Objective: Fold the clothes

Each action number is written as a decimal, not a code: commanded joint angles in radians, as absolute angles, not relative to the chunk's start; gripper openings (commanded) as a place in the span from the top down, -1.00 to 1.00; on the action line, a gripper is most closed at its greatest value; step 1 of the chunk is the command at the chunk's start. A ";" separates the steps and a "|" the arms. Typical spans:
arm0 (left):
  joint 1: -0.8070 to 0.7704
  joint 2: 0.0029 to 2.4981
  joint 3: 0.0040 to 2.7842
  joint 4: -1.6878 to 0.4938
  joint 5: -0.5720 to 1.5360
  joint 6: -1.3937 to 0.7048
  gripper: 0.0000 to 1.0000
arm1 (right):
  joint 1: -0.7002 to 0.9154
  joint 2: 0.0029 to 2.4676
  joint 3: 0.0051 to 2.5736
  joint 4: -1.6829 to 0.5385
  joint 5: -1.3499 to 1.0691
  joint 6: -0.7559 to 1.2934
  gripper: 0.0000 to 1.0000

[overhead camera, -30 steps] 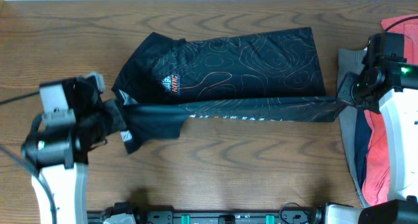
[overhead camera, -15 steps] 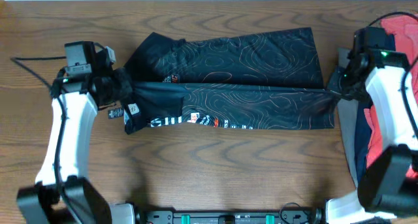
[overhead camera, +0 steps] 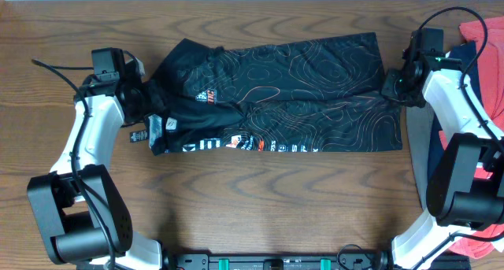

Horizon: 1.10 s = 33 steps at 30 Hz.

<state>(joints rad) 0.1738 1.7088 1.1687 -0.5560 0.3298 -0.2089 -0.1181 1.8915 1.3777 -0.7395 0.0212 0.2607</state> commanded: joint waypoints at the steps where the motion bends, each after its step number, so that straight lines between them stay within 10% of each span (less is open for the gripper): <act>1: 0.181 1.687 1.188 -0.613 0.313 -0.203 -0.23 | -0.120 1.897 1.378 -0.761 0.057 0.253 0.35; 8: 0.180 1.680 1.158 -0.871 0.285 -0.204 -0.23 | -0.116 1.897 1.376 -0.952 0.040 0.253 0.58; 21: 0.180 1.680 0.971 -0.671 0.231 -0.204 -0.20 | -0.093 1.898 1.185 -0.928 0.105 0.294 0.57; 30: 0.180 1.680 0.910 -0.607 0.230 -0.204 0.87 | -0.093 1.898 1.071 -0.852 0.109 0.295 0.67; 33: 0.180 1.680 0.903 -0.632 0.228 -0.204 0.88 | -0.093 1.898 1.051 -0.860 0.131 0.317 0.87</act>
<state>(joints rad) 0.1753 1.6924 0.9154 -0.6128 0.2359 -0.2073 -0.0952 1.8687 1.1034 -0.8528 0.0818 0.2844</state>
